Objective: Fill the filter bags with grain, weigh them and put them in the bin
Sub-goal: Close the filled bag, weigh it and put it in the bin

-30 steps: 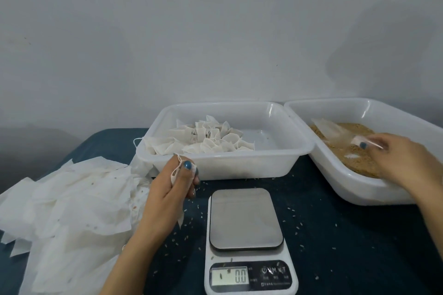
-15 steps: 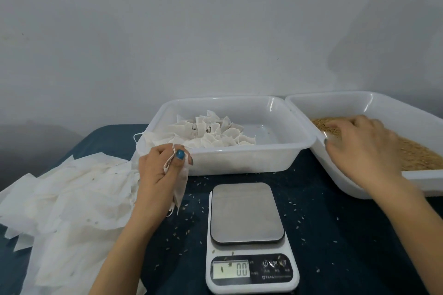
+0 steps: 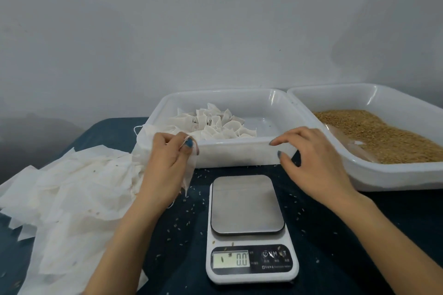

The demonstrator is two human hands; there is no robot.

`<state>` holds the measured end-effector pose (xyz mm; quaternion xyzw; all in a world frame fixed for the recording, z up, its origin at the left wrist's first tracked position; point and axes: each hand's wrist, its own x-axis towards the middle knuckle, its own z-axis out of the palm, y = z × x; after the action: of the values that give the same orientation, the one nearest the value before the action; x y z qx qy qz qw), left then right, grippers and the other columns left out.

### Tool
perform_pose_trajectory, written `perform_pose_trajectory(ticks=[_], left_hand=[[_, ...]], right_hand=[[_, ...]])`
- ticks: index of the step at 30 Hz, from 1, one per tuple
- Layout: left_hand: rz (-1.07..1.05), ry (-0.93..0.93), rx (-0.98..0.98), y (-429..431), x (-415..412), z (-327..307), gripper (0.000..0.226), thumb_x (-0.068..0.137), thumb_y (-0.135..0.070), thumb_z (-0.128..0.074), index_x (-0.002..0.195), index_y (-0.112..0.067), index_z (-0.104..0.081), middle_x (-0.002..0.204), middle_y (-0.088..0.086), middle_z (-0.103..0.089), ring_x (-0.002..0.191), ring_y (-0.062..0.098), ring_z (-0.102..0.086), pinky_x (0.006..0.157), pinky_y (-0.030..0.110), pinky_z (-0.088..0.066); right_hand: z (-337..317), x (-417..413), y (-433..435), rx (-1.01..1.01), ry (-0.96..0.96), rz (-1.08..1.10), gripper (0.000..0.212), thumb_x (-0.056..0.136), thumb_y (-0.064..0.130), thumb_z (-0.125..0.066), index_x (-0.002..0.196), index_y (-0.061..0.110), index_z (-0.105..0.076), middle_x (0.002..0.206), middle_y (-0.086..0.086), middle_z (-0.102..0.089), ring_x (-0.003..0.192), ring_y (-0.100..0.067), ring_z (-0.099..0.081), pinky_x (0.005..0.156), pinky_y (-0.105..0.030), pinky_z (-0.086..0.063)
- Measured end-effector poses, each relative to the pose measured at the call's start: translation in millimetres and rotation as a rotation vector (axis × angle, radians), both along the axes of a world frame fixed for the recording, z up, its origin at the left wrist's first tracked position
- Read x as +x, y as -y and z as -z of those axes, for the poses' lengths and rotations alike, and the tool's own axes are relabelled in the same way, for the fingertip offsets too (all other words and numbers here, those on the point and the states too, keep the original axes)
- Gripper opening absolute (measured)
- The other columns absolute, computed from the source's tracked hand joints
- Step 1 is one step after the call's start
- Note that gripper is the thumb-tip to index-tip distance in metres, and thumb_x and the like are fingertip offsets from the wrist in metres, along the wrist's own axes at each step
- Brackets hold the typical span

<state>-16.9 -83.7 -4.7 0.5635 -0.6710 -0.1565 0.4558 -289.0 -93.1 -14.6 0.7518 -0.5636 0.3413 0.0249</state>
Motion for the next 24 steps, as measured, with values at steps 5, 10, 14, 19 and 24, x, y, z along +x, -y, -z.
perform_pose_trajectory(ticks=[5,10,14,19,24], left_hand=[[0.434,-0.311,0.093,-2,-36,-7,0.03,0.102,-0.031,-0.041,0.084,-0.014,-0.057,0.074,-0.014,-0.05,0.066,-0.003,-0.046,0.062,0.007,-0.036],[0.578,-0.295,0.176,4,-59,10,0.028,0.104,-0.028,-0.039,0.089,-0.011,-0.057,0.079,-0.008,-0.051,0.073,0.007,-0.046,0.07,0.019,-0.039],[0.53,-0.22,0.207,9,-58,31,0.027,0.105,-0.018,-0.04,0.091,-0.003,-0.058,0.079,0.002,-0.052,0.074,0.011,-0.046,0.07,0.027,-0.038],[0.376,-0.138,0.141,11,-39,47,0.028,0.107,-0.025,-0.04,0.092,-0.019,-0.062,0.086,-0.002,-0.064,0.077,0.008,-0.057,0.07,0.021,-0.046],[0.23,-0.158,0.027,11,-33,38,0.032,0.1,-0.043,-0.038,0.089,-0.028,-0.064,0.087,-0.014,-0.068,0.078,0.001,-0.06,0.067,0.012,-0.044]], right_hand=[[18,17,-3,-0.073,0.092,-0.097,0.022,0.087,0.011,-0.067,0.101,0.028,-0.072,0.1,0.013,-0.064,0.106,-0.013,-0.044,0.089,-0.019,-0.031],[32,18,-5,-0.049,0.106,-0.134,0.021,0.087,0.011,-0.066,0.102,0.025,-0.07,0.097,0.017,-0.064,0.099,-0.008,-0.045,0.084,-0.024,-0.041],[42,19,-5,0.031,0.128,-0.183,0.023,0.089,0.01,-0.062,0.101,0.028,-0.069,0.096,0.023,-0.063,0.098,-0.006,-0.047,0.081,-0.026,-0.045],[51,17,-4,0.076,0.127,-0.195,0.022,0.092,0.015,-0.06,0.099,0.033,-0.069,0.096,0.023,-0.064,0.099,-0.004,-0.046,0.08,-0.026,-0.045],[52,15,-3,0.053,0.19,-0.181,0.022,0.091,0.016,-0.058,0.098,0.035,-0.068,0.092,0.024,-0.063,0.098,-0.003,-0.047,0.079,-0.021,-0.043]])
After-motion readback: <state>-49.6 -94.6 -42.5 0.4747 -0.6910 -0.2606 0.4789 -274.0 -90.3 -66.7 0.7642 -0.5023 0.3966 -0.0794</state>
